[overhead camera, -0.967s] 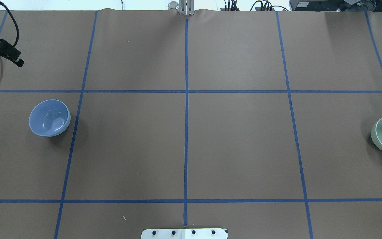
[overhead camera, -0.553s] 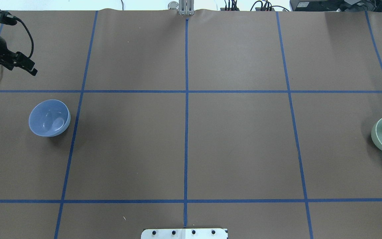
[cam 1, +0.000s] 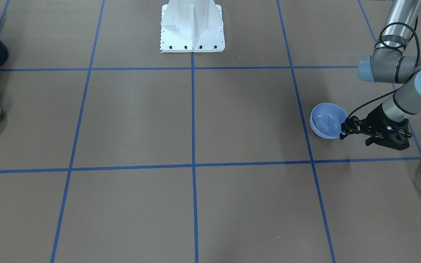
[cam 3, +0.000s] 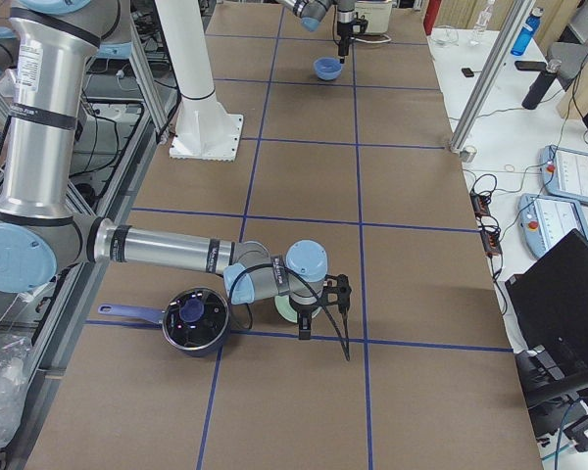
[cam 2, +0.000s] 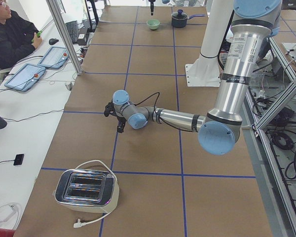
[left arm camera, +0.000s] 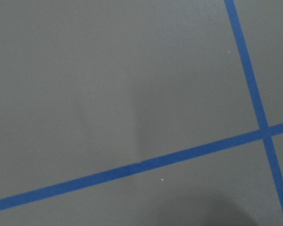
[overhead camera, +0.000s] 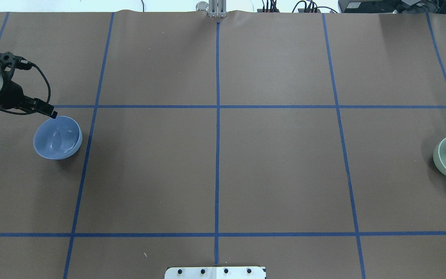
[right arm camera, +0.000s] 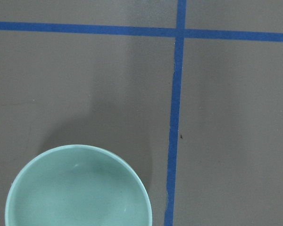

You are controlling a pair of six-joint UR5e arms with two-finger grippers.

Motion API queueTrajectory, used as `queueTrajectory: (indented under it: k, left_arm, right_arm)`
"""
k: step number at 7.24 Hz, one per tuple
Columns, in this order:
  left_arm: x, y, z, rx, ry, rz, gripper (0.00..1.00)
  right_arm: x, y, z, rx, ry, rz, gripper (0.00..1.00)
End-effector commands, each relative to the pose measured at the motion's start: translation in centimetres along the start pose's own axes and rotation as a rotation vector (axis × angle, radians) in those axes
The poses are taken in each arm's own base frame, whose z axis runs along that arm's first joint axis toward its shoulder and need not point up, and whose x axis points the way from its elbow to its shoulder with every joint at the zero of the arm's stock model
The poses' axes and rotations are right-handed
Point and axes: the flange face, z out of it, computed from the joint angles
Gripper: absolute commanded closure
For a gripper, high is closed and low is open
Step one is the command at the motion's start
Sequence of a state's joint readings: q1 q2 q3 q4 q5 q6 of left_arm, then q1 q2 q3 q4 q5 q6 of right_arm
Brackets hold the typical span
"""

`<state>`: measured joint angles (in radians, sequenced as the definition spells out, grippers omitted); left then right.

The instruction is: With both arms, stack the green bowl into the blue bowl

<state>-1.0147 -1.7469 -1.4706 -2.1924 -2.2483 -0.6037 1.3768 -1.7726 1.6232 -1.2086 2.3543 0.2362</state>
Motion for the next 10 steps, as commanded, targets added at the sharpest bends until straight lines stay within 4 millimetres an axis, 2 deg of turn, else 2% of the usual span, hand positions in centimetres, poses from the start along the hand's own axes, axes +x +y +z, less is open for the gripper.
queueTrajectory:
  k: [1, 2, 4, 6, 7, 9, 10]
  left_arm:
    - [-0.3, 2.7, -0.8, -0.002, 0.005, 0.001, 0.03]
    - [-0.4, 3.6, -1.1, -0.002, 0.004, 0.002, 0.03]
    - [1.8, 4.8, 2.0, -0.03, -0.025, 0.027, 0.03]
    - [2.3, 4.7, 2.0, -0.022, -0.028, 0.012, 0.03]
    - [2.3, 4.7, 2.0, -0.022, -0.028, 0.012, 0.12]
    - [2.4, 4.8, 2.0, -0.028, -0.019, 0.015, 0.53]
    - [2.9, 4.8, 1.4, -0.021, -0.011, 0.021, 0.58]
  right_arm:
    - [0.1, 0.1, 0.0, -0.001, 0.0, 0.002, 0.01]
    - [0.0, 0.1, 0.0, -0.001, 0.0, 0.002, 0.01]
    - [0.2, 0.2, 0.3, -0.012, 0.006, 0.008, 0.01]
    - [0.4, 0.4, 1.7, -0.039, 0.013, 0.007, 0.01]
    - [0.3, 0.5, 2.0, -0.045, 0.012, 0.004, 0.01]
    - [0.2, 0.5, 2.0, -0.046, 0.009, 0.002, 0.01]
    - [0.2, 0.5, 2.0, -0.046, 0.007, 0.002, 0.01]
